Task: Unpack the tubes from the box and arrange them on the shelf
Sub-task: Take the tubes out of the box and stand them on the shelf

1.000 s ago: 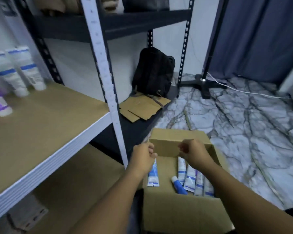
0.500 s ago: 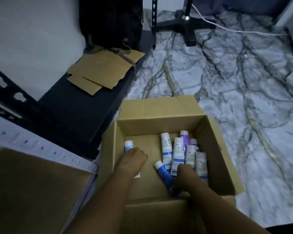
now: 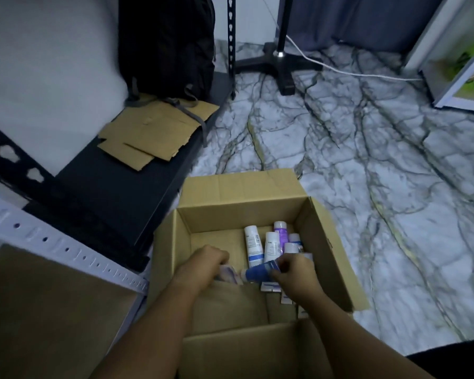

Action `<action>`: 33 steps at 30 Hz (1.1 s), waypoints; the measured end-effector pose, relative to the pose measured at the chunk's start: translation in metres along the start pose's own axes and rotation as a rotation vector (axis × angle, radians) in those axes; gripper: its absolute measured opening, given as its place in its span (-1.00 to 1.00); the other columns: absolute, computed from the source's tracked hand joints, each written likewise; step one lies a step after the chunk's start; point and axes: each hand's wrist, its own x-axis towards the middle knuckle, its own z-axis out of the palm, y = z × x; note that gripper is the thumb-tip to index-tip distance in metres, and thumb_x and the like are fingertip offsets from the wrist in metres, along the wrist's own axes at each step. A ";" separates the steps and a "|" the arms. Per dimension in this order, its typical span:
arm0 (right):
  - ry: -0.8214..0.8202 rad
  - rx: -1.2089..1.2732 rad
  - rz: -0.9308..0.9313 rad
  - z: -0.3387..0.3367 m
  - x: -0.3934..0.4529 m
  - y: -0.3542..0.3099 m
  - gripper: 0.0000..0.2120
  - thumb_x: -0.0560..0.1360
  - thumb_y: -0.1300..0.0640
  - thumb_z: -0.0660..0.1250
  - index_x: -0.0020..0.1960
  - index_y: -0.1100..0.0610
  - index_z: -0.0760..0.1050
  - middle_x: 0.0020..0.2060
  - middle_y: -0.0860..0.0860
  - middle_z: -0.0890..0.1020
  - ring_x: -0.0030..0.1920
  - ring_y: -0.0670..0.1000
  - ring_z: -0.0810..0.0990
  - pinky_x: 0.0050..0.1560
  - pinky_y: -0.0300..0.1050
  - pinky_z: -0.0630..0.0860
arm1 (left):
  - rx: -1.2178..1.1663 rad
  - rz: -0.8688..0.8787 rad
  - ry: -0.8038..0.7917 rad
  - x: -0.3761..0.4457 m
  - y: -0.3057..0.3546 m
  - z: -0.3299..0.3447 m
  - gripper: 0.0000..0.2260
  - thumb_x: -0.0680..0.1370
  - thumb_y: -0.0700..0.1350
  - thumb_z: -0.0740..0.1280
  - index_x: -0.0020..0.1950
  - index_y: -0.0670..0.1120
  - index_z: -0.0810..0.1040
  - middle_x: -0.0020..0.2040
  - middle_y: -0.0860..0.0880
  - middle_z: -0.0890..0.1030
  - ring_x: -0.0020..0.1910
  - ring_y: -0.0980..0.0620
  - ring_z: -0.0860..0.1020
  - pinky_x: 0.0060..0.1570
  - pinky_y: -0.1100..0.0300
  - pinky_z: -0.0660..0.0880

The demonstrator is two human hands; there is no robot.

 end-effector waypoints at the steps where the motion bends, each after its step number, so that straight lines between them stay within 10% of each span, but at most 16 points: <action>1: 0.028 0.043 -0.030 -0.008 -0.005 -0.006 -0.92 0.46 0.08 0.46 -0.13 0.09 0.64 -0.22 -0.05 0.67 -0.17 -0.12 0.61 -0.06 -0.18 0.57 | -0.214 -0.042 0.123 -0.013 0.005 -0.002 -0.93 0.46 -0.14 0.43 -0.12 0.00 0.57 -0.05 -0.06 0.64 -0.05 -0.05 0.61 -0.06 0.12 0.53; 5: 0.069 0.221 -0.128 -0.040 -0.027 -0.028 -0.93 0.45 0.18 0.47 -0.15 0.02 0.66 -0.25 -0.09 0.68 -0.18 -0.20 0.62 -0.12 -0.29 0.52 | -0.934 -0.083 0.447 -0.077 0.028 -0.017 -0.87 0.37 -0.29 0.54 -0.16 -0.11 0.70 -0.21 -0.01 0.73 -0.14 0.02 0.70 -0.05 0.03 0.59; 9: 0.110 0.425 -0.196 -0.075 -0.052 -0.063 -0.90 0.37 0.23 0.56 -0.22 0.09 0.65 -0.31 -0.04 0.70 -0.27 -0.12 0.66 -0.21 -0.23 0.54 | -1.145 -0.018 0.662 -0.135 0.052 -0.046 -0.86 0.38 -0.37 0.51 -0.11 -0.21 0.70 -0.21 -0.01 0.73 -0.22 0.17 0.69 -0.21 0.38 0.55; 33: -0.207 0.840 -0.923 -0.109 -0.250 -0.383 -0.83 0.42 0.17 0.52 0.00 0.16 0.67 -0.14 0.05 0.74 -0.09 0.04 0.73 -0.08 -0.01 0.66 | -1.003 0.020 1.549 -0.476 -0.014 -0.189 -0.83 0.36 -0.18 0.59 -0.09 -0.08 0.70 -0.18 0.03 0.73 -0.19 0.13 0.69 -0.08 0.12 0.65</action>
